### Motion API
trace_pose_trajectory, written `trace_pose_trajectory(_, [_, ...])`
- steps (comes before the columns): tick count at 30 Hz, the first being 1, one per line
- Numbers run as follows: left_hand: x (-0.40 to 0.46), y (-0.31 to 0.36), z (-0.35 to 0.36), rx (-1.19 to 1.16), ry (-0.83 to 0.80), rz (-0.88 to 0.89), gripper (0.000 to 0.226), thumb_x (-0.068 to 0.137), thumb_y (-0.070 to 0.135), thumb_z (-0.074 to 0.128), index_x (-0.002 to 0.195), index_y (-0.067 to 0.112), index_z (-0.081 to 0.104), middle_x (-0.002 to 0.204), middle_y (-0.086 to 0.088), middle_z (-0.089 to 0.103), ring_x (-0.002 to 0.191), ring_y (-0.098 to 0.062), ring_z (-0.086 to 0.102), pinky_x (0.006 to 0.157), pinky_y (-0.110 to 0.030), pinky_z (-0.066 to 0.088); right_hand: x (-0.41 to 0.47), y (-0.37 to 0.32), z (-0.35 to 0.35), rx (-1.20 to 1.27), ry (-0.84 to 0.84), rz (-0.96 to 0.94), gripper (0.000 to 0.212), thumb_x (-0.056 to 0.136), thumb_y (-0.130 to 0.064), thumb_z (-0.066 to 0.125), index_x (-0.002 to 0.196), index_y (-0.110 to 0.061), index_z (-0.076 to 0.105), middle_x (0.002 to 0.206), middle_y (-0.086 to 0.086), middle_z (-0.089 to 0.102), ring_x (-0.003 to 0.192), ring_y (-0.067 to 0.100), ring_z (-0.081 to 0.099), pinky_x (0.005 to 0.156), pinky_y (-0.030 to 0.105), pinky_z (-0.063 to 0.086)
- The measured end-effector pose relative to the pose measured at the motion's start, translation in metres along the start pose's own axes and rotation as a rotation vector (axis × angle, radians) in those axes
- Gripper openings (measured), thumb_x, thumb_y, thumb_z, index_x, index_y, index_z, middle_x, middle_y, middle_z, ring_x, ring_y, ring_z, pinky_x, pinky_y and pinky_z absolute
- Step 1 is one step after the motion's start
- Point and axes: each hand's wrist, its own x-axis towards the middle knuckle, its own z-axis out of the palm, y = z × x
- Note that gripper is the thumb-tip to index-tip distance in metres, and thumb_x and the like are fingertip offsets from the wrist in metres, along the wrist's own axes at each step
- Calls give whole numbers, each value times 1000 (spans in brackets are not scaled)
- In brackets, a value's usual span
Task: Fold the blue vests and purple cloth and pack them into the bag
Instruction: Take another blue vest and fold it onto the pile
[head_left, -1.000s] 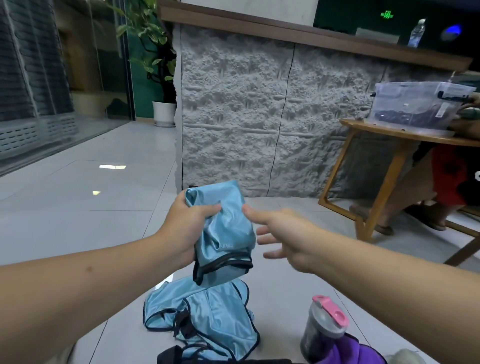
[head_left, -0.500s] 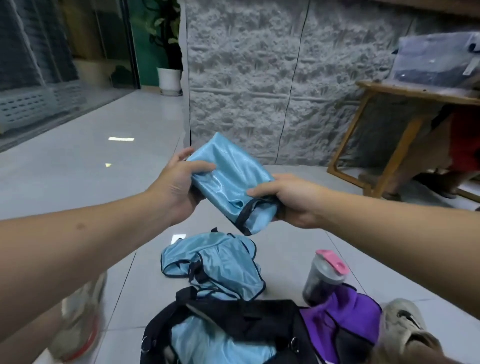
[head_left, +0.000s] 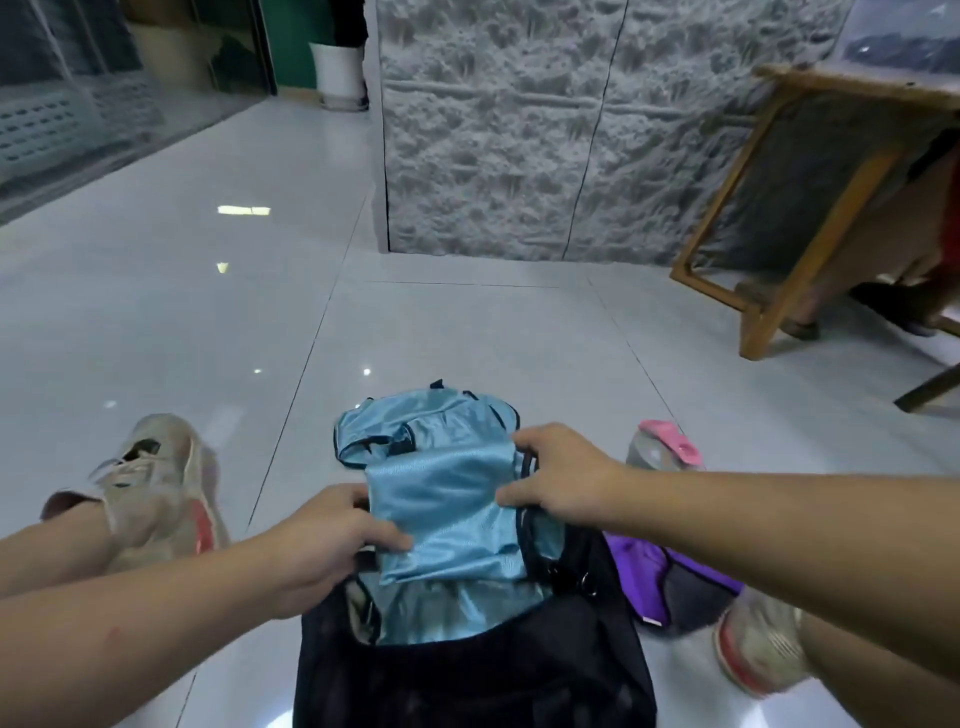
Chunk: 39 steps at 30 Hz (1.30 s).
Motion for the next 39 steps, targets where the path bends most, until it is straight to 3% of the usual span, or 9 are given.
trace_pose_trajectory(8, [8, -51, 1, 86, -90, -102, 31, 89, 3, 74, 118, 13, 75, 115, -7, 78, 107, -23, 75, 100, -40, 54, -13, 42, 63, -70, -49, -10, 21, 83, -10, 82, 97, -20, 71, 91, -11, 73, 85, 5, 68, 86, 29, 58])
trace_pose_trajectory(15, [33, -49, -12, 268, -350, -339, 42, 90, 23, 79, 129, 11, 68, 115, -8, 76, 98, -24, 75, 68, -32, 58, -18, 50, 56, -56, -451, 301, 23, 87, -5, 77, 77, -23, 68, 66, -8, 68, 63, 12, 66, 60, 23, 53])
trace_pose_trajectory(20, [47, -44, 0, 451, -340, -426, 37, 97, 33, 72, 121, 6, 67, 95, -10, 76, 76, -25, 74, 69, -39, 63, -4, 39, 54, -352, -602, 347, 9, 92, -13, 73, 100, -10, 71, 90, 5, 73, 77, 21, 67, 70, 26, 52])
trace_pose_trajectory(25, [49, -46, 19, 1046, -33, -242, 63, 96, 43, 66, 144, 12, 38, 96, -8, 63, 55, -22, 60, 57, -30, 53, 6, 46, 75, -723, -286, 149, 52, 92, -25, 65, 140, -10, 50, 125, 15, 61, 116, 33, 59, 94, 37, 51])
trace_pose_trajectory(28, [41, -43, 25, 1593, 104, 158, 64, 91, 55, 67, 135, 20, 35, 118, -9, 54, 88, -25, 59, 74, -37, 46, -1, 53, 73, -713, -221, 125, 91, 95, -33, 69, 164, -17, 11, 149, 21, 38, 138, 40, 39, 112, 42, 40])
trace_pose_trajectory(32, [52, -65, 19, 1849, -19, 1024, 48, 85, 52, 68, 118, 20, 55, 119, -7, 59, 118, -32, 56, 95, -47, 50, -9, 56, 77, -820, -245, -32, 90, 102, -38, 61, 167, -16, 2, 164, 19, 18, 151, 36, 22, 124, 42, 25])
trace_pose_trajectory(34, [60, -75, 17, 1845, -249, 901, 67, 100, 56, 42, 152, 15, 42, 158, -11, 42, 154, -32, 27, 125, -53, 24, -9, 60, 85, -905, -341, -152, 88, 104, -47, 53, 167, -15, 0, 172, 15, 6, 157, 32, 11, 127, 46, 14])
trace_pose_trajectory(36, [64, -86, 16, 1931, -344, 605, 80, 104, 64, 22, 165, 18, -5, 174, -6, -2, 159, -29, -9, 125, -49, -10, -10, 64, 94, -948, -430, -132, 95, 103, -56, 51, 166, -17, -9, 175, 8, -4, 160, 27, 3, 127, 49, 11])
trace_pose_trajectory(39, [72, -103, 8, 1950, -306, 555, 87, 99, 75, 20, 157, 33, -29, 173, -8, -9, 158, -38, -8, 124, -55, -13, -14, 75, 100, -899, -494, 51, 106, 99, -56, 60, 165, -23, -15, 174, 9, 4, 159, 31, 14, 125, 48, 25])
